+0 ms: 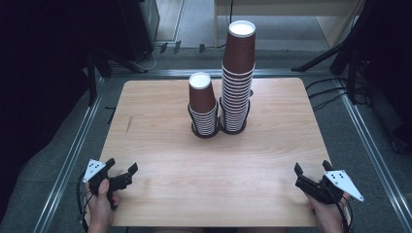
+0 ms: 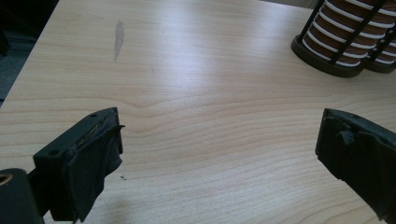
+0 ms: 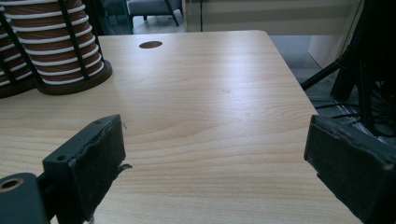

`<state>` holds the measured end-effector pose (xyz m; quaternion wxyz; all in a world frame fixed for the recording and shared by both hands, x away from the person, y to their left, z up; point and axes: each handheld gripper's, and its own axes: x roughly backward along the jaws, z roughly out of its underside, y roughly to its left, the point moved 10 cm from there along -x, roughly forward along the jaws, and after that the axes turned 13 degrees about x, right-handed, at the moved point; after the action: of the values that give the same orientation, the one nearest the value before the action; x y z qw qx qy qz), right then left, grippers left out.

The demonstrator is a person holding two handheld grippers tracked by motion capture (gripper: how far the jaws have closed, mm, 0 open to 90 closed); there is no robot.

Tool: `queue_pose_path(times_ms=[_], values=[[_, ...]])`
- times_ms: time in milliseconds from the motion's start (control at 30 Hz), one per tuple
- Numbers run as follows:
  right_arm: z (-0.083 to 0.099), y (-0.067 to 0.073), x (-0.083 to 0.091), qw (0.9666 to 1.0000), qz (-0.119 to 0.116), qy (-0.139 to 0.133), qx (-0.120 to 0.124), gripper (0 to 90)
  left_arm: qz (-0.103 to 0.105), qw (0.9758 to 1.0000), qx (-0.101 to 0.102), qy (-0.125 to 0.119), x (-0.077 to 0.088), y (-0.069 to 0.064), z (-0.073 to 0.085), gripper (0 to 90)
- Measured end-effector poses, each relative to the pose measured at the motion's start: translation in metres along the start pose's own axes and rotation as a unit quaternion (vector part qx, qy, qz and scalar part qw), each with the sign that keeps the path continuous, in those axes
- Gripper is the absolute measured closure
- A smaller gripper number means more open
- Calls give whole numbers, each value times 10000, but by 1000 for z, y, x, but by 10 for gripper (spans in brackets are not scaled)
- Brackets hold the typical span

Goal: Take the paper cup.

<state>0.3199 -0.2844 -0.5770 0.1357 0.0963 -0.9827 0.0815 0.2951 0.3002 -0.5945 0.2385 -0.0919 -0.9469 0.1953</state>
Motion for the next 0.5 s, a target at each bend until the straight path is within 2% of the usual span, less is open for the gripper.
queue_pose_path(times_ms=[300, 333, 400, 433, 500], values=[[1, 1, -1, 10000, 16, 40, 31, 56, -74, 9998, -6, -170, 2, 1, -3, 6], [2, 0, -2, 9999, 75, 112, 47, 56, -76, 9998, 10, -177, 2, 2, -3, 6], [1, 1, -2, 9998, 108, 119, 93, 57, -171, 9995, 154, -221, 2, 6, -4, 6], [1, 1, -3, 9997, 173, 108, 147, 62, -186, 9990, 313, -249, 2, 9, -5, 6], [-1, 4, -4, 9995, 149, 115, 240, 62, -183, 9977, 554, -342, 3, 13, -8, 7]])
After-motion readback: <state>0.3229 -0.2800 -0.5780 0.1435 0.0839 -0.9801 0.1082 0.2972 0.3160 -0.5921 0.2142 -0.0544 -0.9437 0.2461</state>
